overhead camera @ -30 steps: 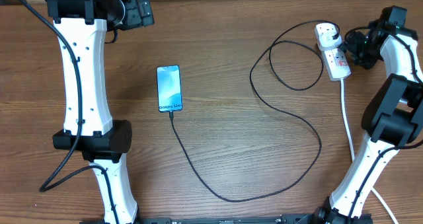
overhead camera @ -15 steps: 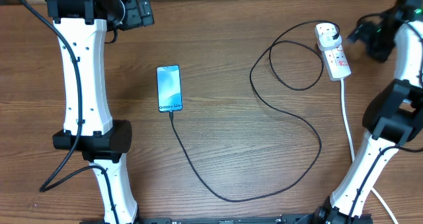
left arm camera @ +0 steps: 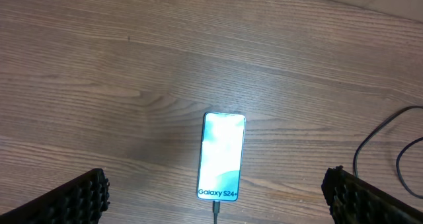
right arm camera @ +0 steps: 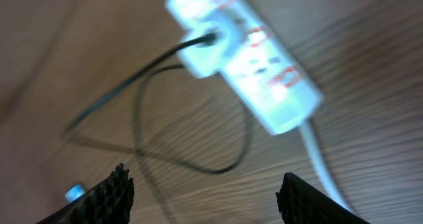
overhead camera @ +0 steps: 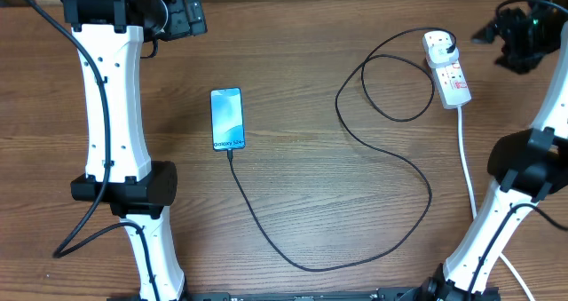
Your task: Plug charger to phone and switch on socket
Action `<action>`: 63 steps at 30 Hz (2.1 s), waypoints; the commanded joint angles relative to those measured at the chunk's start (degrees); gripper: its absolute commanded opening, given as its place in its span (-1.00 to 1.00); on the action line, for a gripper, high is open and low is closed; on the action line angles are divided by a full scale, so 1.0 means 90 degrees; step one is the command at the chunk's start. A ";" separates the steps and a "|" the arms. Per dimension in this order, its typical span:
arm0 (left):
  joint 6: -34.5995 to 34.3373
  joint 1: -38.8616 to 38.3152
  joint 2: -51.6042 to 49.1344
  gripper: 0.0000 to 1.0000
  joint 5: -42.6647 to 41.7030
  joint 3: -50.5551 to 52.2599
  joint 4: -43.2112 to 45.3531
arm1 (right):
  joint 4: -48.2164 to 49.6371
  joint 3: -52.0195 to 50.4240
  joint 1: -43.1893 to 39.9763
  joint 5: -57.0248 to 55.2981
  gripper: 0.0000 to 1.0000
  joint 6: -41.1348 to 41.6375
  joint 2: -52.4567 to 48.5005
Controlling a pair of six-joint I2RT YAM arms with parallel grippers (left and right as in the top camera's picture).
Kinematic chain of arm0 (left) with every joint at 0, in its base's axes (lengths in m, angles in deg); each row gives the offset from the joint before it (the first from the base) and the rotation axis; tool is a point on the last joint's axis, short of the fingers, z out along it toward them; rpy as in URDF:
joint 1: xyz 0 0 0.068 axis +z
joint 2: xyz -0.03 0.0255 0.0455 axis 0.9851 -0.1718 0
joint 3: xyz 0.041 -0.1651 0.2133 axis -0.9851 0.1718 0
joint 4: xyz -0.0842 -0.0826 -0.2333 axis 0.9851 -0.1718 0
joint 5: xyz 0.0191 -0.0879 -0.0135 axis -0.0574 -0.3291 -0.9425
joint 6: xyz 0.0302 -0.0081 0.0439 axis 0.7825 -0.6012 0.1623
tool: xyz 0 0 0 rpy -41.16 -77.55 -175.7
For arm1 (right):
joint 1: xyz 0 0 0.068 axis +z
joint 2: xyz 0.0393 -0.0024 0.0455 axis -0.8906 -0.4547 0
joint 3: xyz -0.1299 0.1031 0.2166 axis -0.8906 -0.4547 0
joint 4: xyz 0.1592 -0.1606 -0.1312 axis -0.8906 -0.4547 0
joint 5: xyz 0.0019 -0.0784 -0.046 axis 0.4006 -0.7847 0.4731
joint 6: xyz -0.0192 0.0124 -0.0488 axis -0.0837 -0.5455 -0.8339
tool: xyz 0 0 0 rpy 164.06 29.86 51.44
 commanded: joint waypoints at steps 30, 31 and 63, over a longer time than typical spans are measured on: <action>0.0005 0.0041 0.0070 0.99 0.0087 -0.0056 -0.0012 | -0.0002 0.0306 0.2608 0.0291 1.00 -0.0219 0.5387; 0.0005 0.0041 0.0070 0.99 0.0087 -0.0056 -0.0012 | -0.0002 0.0306 0.2608 0.0238 1.00 -0.0386 0.5479; 0.0005 0.0041 0.0070 1.00 0.0087 -0.0056 -0.0012 | 0.9848 -1.3194 0.2620 -0.1515 1.00 -0.1977 1.2660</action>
